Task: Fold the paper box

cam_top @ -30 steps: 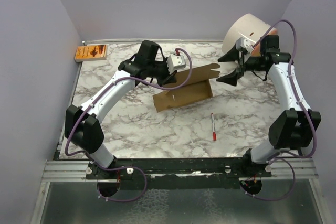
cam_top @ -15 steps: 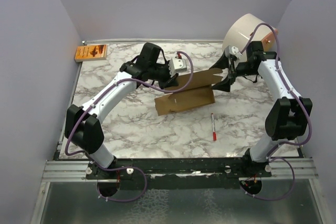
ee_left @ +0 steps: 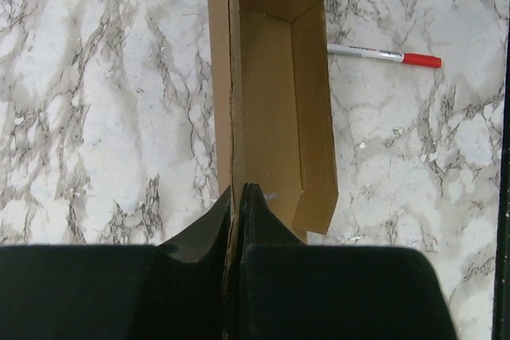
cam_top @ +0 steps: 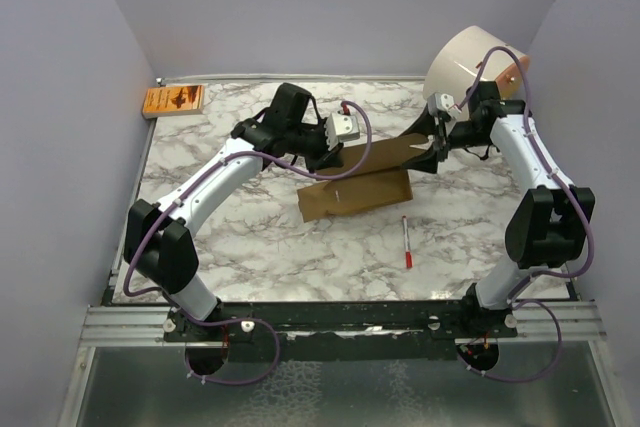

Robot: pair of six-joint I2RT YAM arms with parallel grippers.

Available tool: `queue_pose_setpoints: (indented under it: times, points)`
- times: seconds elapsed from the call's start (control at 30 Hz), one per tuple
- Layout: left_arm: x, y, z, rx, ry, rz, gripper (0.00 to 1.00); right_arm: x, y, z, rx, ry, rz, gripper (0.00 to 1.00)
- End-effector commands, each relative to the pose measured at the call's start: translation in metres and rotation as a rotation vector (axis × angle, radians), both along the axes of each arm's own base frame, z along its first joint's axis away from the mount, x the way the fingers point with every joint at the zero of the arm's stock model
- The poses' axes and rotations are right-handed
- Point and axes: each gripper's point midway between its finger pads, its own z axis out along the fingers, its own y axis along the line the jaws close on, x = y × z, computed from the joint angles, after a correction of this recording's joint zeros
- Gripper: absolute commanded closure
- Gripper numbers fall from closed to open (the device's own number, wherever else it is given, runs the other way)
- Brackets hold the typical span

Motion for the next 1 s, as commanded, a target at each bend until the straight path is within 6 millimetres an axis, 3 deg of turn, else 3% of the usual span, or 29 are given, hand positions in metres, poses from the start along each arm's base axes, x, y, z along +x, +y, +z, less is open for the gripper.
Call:
queue_pose_setpoints:
  times: [0.0,0.17,0.37,0.5,0.67,0.83,0.97]
  points:
    - [-0.007,-0.005,0.012,-0.033,-0.034,-0.046,1.00,-0.001,0.004,0.009,0.013,-0.019,0.015,0.36]
    - [-0.008,-0.005,0.012,-0.031,-0.035,-0.051,1.00,0.000,0.005,0.007,0.009,-0.012,0.015,0.58]
    - [-0.007,-0.004,0.012,-0.027,-0.040,-0.048,1.00,-0.001,0.005,0.007,0.002,-0.019,0.019,0.77]
    - [-0.006,-0.003,0.012,-0.023,-0.049,-0.038,1.00,-0.002,0.004,0.009,-0.003,-0.030,0.025,0.98]
    - [0.002,0.001,0.016,-0.023,-0.088,0.012,0.98,-0.004,0.003,0.009,-0.014,-0.025,0.027,0.99]
    - [0.023,0.013,0.034,-0.058,-0.164,0.176,0.68,-0.001,0.002,0.008,-0.030,0.021,0.012,0.99]
    - [0.032,0.037,0.051,-0.174,-0.169,0.340,0.48,0.001,0.000,0.006,-0.046,0.081,-0.015,0.99]
